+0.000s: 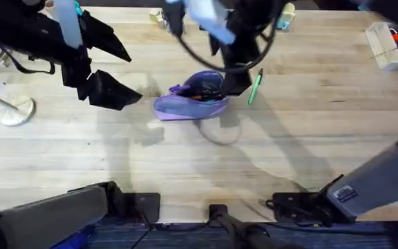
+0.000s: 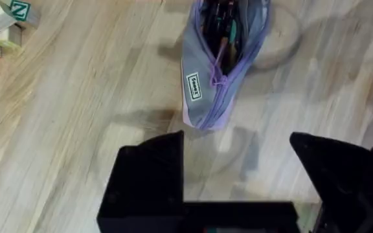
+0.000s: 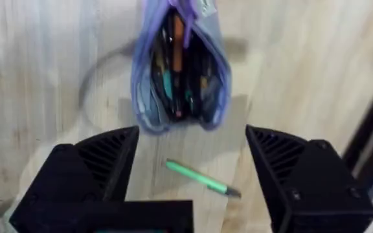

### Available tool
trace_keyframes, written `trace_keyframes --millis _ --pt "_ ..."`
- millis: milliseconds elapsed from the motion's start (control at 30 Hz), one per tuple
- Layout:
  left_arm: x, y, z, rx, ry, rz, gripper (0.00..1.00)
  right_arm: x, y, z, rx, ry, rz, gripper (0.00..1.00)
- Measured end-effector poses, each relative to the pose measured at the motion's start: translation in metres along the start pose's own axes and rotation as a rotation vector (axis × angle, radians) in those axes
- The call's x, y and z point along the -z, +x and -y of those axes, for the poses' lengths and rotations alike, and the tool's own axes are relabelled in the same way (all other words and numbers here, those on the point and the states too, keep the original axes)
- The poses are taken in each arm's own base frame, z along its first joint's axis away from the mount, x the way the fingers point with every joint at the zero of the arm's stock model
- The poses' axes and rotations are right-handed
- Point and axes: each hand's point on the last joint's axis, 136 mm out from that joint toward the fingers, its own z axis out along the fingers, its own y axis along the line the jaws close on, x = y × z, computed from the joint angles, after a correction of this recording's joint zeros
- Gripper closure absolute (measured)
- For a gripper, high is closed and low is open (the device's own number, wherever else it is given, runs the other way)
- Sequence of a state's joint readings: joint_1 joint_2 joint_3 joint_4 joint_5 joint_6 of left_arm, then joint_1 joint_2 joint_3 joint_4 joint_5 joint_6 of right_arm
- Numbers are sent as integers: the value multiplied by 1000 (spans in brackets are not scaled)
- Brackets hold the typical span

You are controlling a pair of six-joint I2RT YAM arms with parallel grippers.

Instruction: Unzip the bag, pick up the pens from the table one at a time and place them inside, then zip the bag closed.

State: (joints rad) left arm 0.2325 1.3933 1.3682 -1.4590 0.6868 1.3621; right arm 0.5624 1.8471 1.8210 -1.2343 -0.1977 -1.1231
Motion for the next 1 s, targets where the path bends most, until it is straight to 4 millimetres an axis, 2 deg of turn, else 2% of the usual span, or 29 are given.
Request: trace_keyframes --millis 133,333,367,467,667,767,800,1000 --pt "0 0 0 0 0 0 7 21 11 5 -79 71 -22 5" --pt "0 0 0 0 -1 0 8 35 33 20 -272 147 -47 5" --pt "0 0 0 0 -1 0 8 45 49 26 -403 178 -46 5" --pt "0 0 0 0 0 0 8 56 69 35 -564 218 -35 5" --pt "0 0 0 0 0 0 8 70 114 47 -1040 273 -3 5" --pt "0 0 0 0 0 0 8 72 126 44 -1241 274 5 5" --pt "0 0 0 0 0 0 8 72 129 41 -1394 268 12 6" --pt "0 0 0 0 0 0 8 72 129 41 -1600 274 44 6"
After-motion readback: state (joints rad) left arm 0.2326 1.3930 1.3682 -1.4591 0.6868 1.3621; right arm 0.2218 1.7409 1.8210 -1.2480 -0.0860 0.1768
